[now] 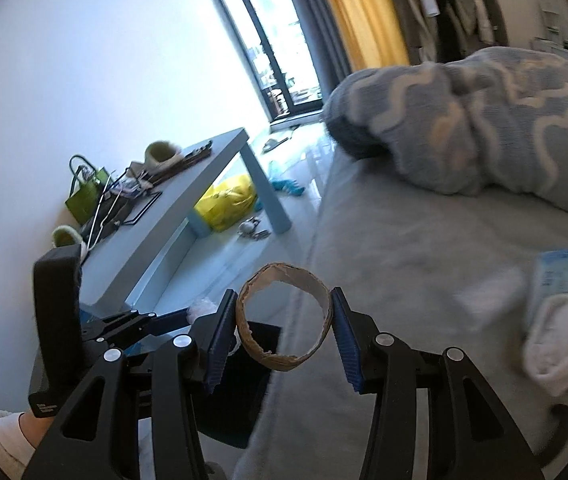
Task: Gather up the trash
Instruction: 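Carry the bubble-wrap roll to the black bin and open the left tool, then lower the brown tape core into the black bin and open the right tool, then move both tools back over the bed toward the remaining trash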
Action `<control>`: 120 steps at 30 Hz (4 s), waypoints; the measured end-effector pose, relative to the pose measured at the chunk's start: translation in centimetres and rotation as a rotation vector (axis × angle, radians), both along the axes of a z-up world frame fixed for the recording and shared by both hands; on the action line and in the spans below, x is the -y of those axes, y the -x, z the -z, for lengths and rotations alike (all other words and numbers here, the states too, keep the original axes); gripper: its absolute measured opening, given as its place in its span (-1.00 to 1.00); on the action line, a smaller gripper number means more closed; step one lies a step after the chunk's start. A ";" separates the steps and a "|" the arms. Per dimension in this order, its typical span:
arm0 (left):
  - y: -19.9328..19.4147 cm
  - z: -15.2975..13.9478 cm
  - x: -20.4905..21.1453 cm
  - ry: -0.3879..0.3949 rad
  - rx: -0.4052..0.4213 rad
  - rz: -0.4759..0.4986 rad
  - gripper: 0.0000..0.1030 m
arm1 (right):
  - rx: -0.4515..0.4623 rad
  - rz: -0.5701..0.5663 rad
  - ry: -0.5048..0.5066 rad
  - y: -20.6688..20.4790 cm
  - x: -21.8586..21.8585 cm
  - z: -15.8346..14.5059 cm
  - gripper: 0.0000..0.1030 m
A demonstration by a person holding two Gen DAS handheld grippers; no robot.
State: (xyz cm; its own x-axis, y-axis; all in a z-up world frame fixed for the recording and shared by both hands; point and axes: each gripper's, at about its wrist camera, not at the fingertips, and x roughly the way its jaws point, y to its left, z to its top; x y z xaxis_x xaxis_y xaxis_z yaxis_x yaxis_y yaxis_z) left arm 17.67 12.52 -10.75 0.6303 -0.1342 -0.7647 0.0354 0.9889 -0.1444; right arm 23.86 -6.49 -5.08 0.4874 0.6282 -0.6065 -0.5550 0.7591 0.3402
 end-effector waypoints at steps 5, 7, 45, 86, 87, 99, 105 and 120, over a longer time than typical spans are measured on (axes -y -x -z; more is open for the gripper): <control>0.7 2.3 -3.5 -0.025 -0.062 -0.041 0.24 | -0.017 -0.028 0.001 0.2 -2.8 0.6 -0.07; 0.9 3.4 -4.8 -0.028 -0.098 -0.056 0.24 | -0.023 -0.045 0.013 0.4 -3.9 1.0 -0.07; 5.3 -2.2 -14.3 0.067 0.017 -0.198 0.32 | -0.241 -0.219 0.317 2.1 -19.2 14.5 -0.07; 3.4 -10.8 -5.4 0.101 0.278 -0.111 0.50 | -0.020 -0.129 0.226 2.8 -10.0 3.8 0.30; 3.3 -10.9 -4.9 0.101 0.288 -0.109 0.50 | -0.015 -0.117 0.225 2.6 -9.1 3.6 0.30; 1.2 -10.8 2.0 0.131 0.300 -0.014 0.59 | -0.001 -0.004 0.218 2.2 -1.4 2.7 0.30; 0.3 -10.0 5.4 0.133 0.281 0.028 0.59 | 0.023 0.043 0.231 2.2 1.9 2.2 0.24; -1.3 -9.2 10.3 0.141 0.267 0.072 0.59 | -0.005 0.198 0.245 1.8 10.6 3.4 0.11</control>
State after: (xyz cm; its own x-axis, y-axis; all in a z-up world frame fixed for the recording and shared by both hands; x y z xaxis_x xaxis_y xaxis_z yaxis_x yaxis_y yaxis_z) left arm 19.01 2.20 -1.55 0.7915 -0.2785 -0.5440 0.1596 0.9534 -0.2559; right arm 22.10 -17.07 -8.51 0.5824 0.3560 -0.7308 -0.3869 0.9121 0.1360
